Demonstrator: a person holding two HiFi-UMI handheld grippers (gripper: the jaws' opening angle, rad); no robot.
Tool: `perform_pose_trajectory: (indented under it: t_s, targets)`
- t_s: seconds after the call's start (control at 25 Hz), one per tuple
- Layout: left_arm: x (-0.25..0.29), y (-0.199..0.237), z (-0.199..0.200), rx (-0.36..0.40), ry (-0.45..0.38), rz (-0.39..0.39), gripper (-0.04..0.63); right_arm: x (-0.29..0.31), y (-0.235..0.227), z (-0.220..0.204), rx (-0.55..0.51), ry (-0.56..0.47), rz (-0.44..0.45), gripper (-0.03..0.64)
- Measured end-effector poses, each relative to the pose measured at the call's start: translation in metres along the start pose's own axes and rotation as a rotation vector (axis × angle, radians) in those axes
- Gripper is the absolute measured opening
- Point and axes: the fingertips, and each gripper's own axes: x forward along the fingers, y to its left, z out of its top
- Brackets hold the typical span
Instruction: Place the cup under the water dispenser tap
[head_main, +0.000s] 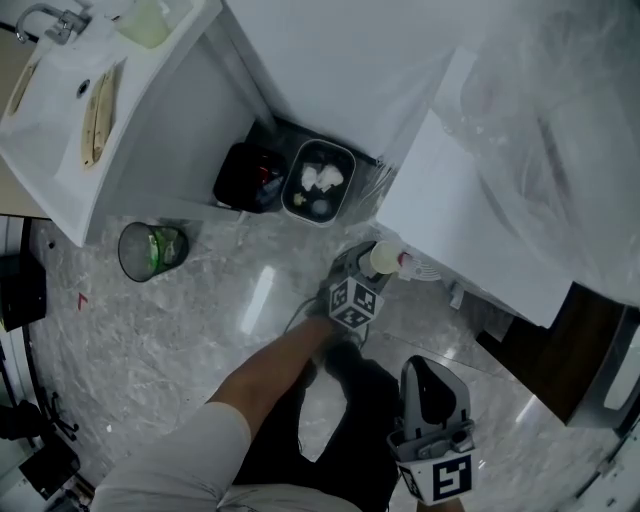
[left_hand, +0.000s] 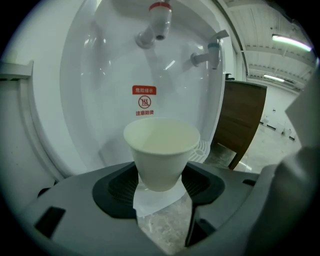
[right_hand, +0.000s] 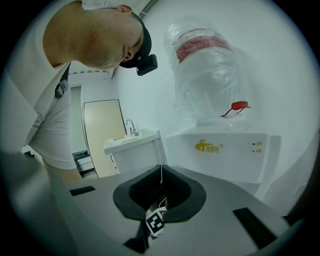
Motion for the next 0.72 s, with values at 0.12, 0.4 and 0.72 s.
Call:
perform_pose_trajectory:
  t_s: [0.12,0.4,0.72]
  targets:
    - [0.01,0.001,-0.002,-0.005,0.005,0.001,0.259,0.001,-0.002,-0.006,-0.003,0.028,0.007,0.017]
    - [0.02,0.002,-0.001,-0.012,-0.003,-0.014,0.271,0.004,-0.002,-0.005,0.002,0.036,0.016,0.017]
    - [-0.012,-0.002,-0.001,-0.022,0.014,-0.041,0.324,0.002,0.013,0.001,0.021,0.079,0.044,0.018]
